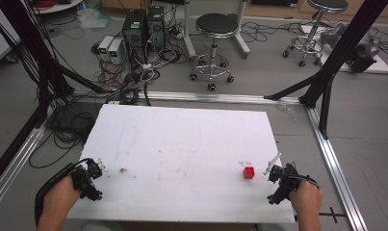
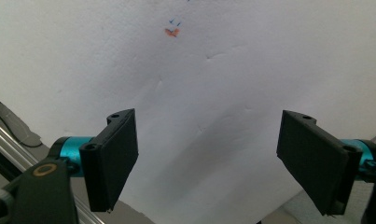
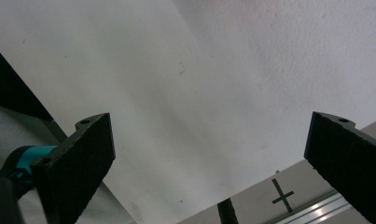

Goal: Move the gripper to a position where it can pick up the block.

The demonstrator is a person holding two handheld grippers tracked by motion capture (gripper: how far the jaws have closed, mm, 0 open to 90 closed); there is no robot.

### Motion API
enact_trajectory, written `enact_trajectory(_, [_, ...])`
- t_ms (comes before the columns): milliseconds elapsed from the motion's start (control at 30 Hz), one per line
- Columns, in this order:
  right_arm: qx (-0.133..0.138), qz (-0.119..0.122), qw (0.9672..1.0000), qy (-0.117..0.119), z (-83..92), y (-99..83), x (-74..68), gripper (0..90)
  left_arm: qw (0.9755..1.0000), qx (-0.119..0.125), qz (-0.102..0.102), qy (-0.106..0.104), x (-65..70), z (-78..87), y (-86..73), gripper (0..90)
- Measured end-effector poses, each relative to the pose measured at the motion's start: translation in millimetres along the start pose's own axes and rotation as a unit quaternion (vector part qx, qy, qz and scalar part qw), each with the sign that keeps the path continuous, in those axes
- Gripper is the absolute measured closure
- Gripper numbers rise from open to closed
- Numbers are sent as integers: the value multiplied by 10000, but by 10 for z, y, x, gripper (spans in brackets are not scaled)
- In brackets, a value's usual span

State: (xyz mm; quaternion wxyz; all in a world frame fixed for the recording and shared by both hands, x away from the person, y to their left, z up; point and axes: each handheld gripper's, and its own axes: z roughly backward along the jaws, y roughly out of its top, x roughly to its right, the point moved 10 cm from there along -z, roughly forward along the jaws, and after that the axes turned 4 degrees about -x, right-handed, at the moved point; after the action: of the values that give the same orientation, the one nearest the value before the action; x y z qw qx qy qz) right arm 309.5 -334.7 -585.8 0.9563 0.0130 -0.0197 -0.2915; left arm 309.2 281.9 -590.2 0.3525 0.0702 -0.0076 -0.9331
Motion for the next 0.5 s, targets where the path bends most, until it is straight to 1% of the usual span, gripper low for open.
enact_trajectory(67, [25,-52,10000,33,6,-24,14,8,10000,14,2,2,-6,13,-4,208])
enact_trajectory(133, [-8,-81,9999,68,-1,-42,42,9,10000,43,13,-11,-6,22,-5,208])
enact_trajectory(167, [8,-119,9999,57,-3,-36,64,9,10000,57,23,9,-10,24,-6,208])
enact_trajectory(233, [88,-100,9999,68,8,-3,111,9,10000,63,32,12,-13,30,-8,208])
enact_trajectory(300, [66,-8,9999,78,6,19,146,9,10000,52,17,4,-12,34,-9,208])
enact_trajectory(333, [12,55,9999,87,4,27,166,9,10000,63,11,-4,-8,33,-7,208])
enact_trajectory(367, [22,159,9999,64,0,43,197,8,10000,76,17,-22,-3,34,-7,208])
enact_trajectory(400, [36,159,9998,70,3,58,217,9,10000,85,5,-13,-5,34,-7,208])
enact_trajectory(500, [15,336,9994,27,0,83,312,9,10000,86,17,-3,-9,36,-10,208])
